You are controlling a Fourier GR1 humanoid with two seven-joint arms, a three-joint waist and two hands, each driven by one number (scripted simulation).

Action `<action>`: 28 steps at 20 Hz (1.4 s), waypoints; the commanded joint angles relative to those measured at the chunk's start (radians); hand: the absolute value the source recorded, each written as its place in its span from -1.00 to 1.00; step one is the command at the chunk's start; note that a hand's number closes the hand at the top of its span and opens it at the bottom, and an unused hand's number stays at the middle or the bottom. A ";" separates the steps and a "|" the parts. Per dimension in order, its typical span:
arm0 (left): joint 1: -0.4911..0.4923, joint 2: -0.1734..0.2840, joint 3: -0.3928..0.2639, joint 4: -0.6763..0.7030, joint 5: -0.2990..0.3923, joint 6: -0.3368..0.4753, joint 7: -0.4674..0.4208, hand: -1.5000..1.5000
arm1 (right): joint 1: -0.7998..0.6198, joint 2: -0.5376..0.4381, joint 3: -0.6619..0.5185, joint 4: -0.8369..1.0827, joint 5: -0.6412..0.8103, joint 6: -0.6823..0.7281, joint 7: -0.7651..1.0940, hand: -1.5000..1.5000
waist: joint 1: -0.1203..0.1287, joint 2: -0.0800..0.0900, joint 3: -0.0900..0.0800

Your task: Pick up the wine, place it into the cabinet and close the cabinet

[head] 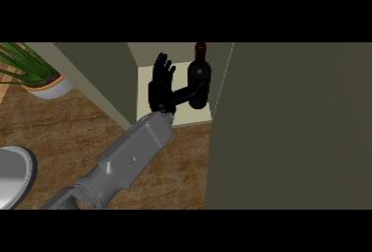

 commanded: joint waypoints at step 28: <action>-0.005 0.000 -0.223 -0.085 0.037 0.009 -0.121 -1.00 | 0.002 0.007 0.003 -0.008 0.003 -0.029 0.035 -1.00 | 0.069 -0.017 0.001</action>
